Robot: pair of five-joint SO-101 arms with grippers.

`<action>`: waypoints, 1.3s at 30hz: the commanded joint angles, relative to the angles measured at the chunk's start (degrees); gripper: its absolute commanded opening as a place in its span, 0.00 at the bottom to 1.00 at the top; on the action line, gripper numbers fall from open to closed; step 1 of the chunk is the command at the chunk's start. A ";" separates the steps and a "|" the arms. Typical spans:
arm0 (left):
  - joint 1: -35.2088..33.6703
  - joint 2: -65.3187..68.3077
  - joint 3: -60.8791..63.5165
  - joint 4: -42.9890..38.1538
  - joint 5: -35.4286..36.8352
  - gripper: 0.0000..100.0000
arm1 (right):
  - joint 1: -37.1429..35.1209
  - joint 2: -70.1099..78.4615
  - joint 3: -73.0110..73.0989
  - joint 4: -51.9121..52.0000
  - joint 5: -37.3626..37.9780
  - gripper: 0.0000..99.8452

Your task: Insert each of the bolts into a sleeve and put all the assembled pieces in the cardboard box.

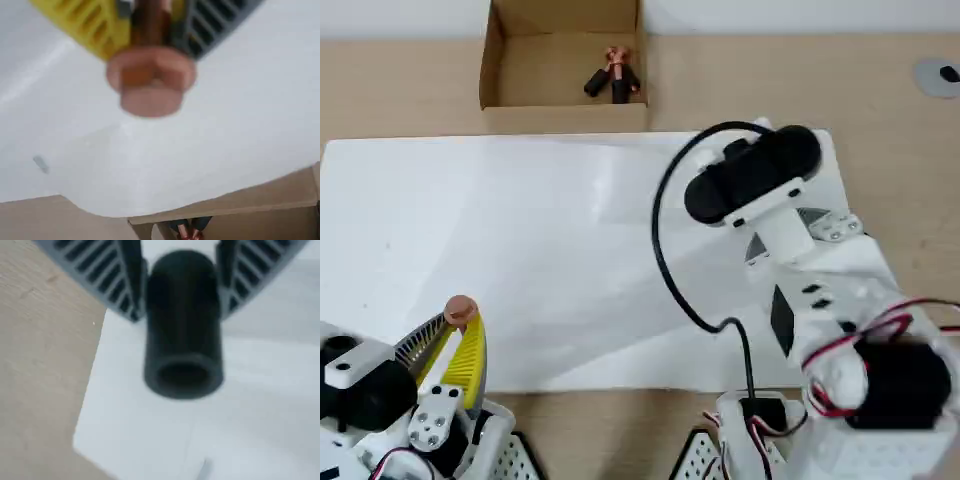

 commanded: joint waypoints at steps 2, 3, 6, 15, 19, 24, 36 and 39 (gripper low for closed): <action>-0.09 -0.31 -1.49 0.18 0.09 0.01 | 0.13 5.05 12.26 -8.79 11.52 0.01; -0.09 -0.31 -1.49 0.18 0.09 0.01 | 0.13 6.81 16.13 -12.48 13.89 0.01; -0.09 -0.31 -1.49 0.18 0.09 0.01 | 0.31 13.67 24.57 -24.70 17.58 0.01; -0.18 -0.31 -2.90 1.41 0.09 0.01 | 0.48 49.63 14.37 -36.04 17.85 0.01; -0.18 -0.31 -4.57 2.81 0.09 0.01 | 0.22 65.36 0.48 -29.80 20.84 0.01; -0.18 -0.31 -6.07 4.31 0.09 0.01 | 0.48 78.73 -16.84 -16.88 24.26 0.11; -0.09 -0.31 -6.07 4.31 0.09 0.01 | 0.31 78.37 -35.56 -2.20 25.32 0.33; -0.09 -0.31 -5.98 4.31 0.09 0.01 | -0.13 75.82 -39.60 0.70 25.85 0.33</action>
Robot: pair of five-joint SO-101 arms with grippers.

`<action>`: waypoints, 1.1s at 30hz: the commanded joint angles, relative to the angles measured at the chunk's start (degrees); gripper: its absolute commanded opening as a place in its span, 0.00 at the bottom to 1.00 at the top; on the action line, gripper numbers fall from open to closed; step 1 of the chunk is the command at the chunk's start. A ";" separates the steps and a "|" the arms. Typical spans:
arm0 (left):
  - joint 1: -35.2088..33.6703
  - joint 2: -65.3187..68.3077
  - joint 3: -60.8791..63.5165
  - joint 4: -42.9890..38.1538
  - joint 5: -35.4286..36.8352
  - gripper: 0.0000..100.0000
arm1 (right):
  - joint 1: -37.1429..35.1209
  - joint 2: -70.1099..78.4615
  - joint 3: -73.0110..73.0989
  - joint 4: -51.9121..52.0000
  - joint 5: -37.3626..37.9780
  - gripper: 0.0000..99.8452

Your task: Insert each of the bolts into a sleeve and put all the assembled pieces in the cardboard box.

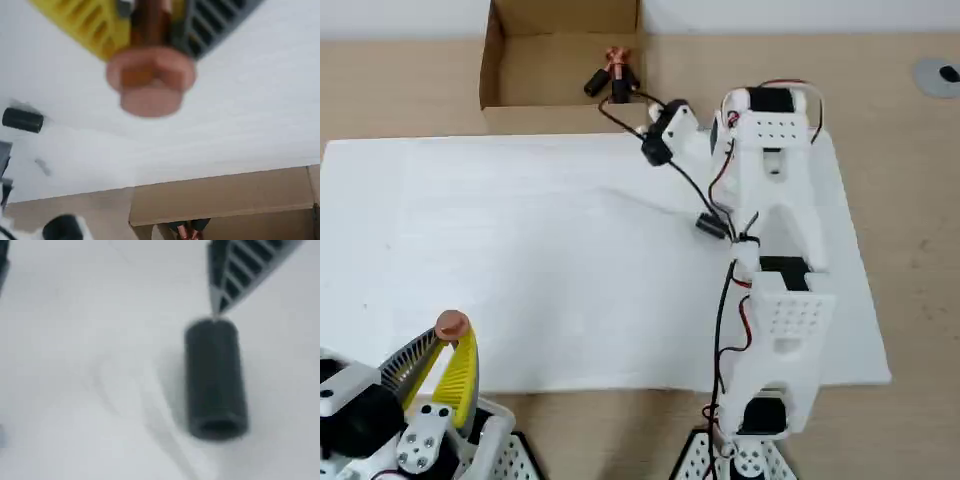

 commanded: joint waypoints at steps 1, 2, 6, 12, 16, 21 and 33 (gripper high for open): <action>-0.09 -0.31 -1.49 0.00 0.09 0.01 | -0.57 -5.93 -6.02 2.64 0.88 0.33; -0.09 -0.31 -1.49 0.00 0.09 0.01 | -0.84 -6.02 -5.41 2.73 0.88 0.33; -0.09 -0.31 -1.49 0.00 0.09 0.01 | -1.01 -5.67 1.19 1.93 0.97 0.33; -0.09 -0.31 -1.58 0.00 0.09 0.01 | -2.33 -5.85 9.98 0.35 1.05 0.33; -0.09 -0.31 -1.58 0.00 0.09 0.01 | -2.59 -5.49 10.77 -0.18 1.93 0.33; -0.09 -0.31 -1.58 0.00 0.09 0.01 | -3.12 -5.41 10.86 -0.88 2.73 0.33; -0.09 -0.31 -1.58 0.00 0.09 0.01 | -3.03 2.77 10.77 -1.49 4.57 0.33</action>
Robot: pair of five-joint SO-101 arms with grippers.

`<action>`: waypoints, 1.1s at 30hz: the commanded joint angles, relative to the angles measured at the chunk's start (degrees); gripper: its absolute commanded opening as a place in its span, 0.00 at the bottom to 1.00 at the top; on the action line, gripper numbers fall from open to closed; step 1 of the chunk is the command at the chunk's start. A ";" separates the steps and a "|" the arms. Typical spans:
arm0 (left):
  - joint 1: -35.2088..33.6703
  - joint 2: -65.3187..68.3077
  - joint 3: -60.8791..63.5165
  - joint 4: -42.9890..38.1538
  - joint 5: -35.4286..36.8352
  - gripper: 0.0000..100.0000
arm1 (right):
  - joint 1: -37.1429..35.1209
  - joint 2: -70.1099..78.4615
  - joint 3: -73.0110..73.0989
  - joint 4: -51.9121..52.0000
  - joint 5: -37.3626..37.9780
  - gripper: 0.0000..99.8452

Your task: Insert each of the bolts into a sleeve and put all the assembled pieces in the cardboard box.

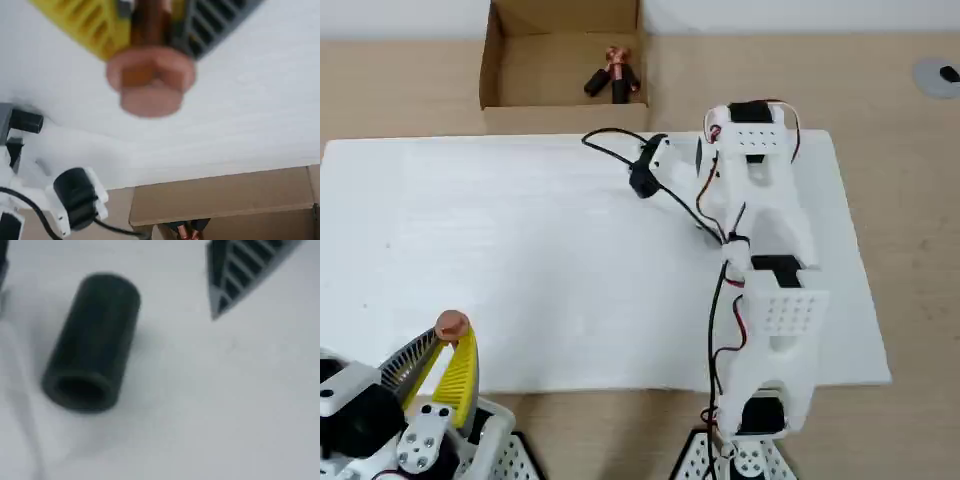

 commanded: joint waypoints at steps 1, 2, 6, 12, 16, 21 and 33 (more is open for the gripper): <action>-0.09 -0.31 -1.58 0.00 0.09 0.01 | -0.75 0.40 -0.48 -0.97 0.79 0.33; -0.09 -0.31 -1.58 0.00 0.09 0.01 | -0.75 0.75 -0.48 -1.32 0.79 0.33; -0.09 -0.31 -1.58 0.00 0.09 0.01 | -0.66 0.92 -0.31 -2.02 0.79 0.32; -0.09 -0.31 -1.58 0.00 0.09 0.01 | -0.66 1.19 -0.13 -2.02 0.79 0.27; -0.18 -0.31 -1.58 0.00 0.09 0.01 | -0.40 2.95 -0.40 -2.02 0.79 0.13; -0.18 -0.31 -1.67 0.00 0.09 0.01 | -0.22 3.21 -0.75 -1.85 0.44 0.01; -0.18 -0.31 -1.76 0.09 0.09 0.01 | 3.65 -1.63 -20.53 4.22 -7.74 0.01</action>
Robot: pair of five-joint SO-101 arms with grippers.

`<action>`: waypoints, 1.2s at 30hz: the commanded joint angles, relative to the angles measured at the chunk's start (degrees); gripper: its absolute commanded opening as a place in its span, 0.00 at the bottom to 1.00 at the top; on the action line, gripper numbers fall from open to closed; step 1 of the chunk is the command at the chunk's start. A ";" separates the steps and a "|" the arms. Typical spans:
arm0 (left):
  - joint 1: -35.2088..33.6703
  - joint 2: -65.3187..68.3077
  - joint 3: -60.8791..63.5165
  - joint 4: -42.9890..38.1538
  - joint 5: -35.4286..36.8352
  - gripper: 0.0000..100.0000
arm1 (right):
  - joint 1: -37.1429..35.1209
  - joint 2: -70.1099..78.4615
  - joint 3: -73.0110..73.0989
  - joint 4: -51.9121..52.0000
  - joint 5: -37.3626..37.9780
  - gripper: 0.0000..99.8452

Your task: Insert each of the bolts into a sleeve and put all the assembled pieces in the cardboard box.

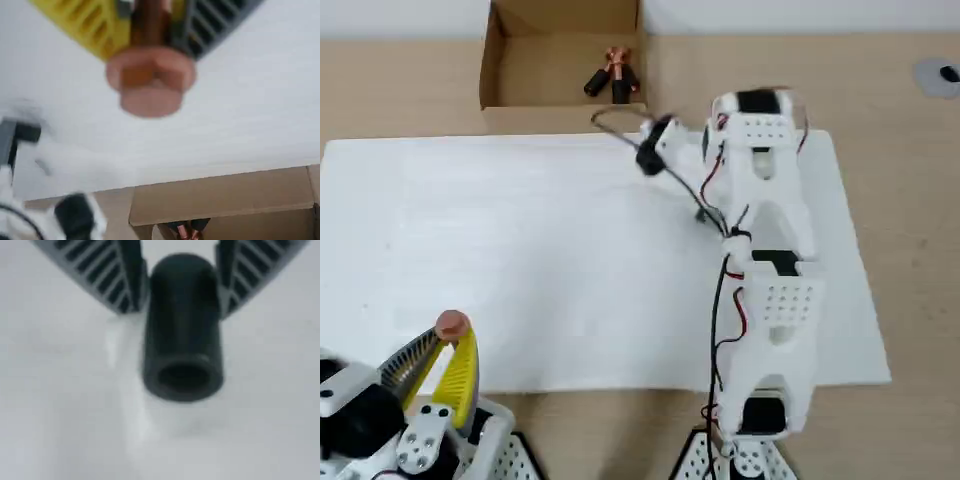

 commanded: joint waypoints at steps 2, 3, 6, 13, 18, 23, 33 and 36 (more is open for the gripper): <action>-0.18 -0.31 -1.76 0.09 0.09 0.01 | 2.15 -11.21 -6.99 1.05 -4.84 0.01; -0.18 -0.31 -1.76 0.09 0.09 0.01 | 2.15 -14.64 -6.99 1.05 -5.45 0.01; -0.18 -0.31 -1.76 0.09 0.09 0.01 | 1.80 -25.10 -5.67 1.05 -6.42 0.01; -0.18 -0.31 -1.76 0.09 0.09 0.01 | 2.07 -45.67 4.35 1.05 -6.24 0.01; -0.18 -0.31 -1.76 0.09 0.09 0.01 | 2.07 -53.14 15.52 0.97 -5.89 0.01; -0.18 -0.31 -1.93 0.18 0.09 0.01 | 1.89 -53.85 23.96 0.88 -3.87 0.01; -0.18 -0.31 -3.16 0.88 0.09 0.01 | 1.71 -48.13 45.41 -12.66 5.54 0.01; -0.18 -0.31 -3.08 0.88 0.09 0.01 | 1.71 -40.75 45.49 -15.91 5.54 0.01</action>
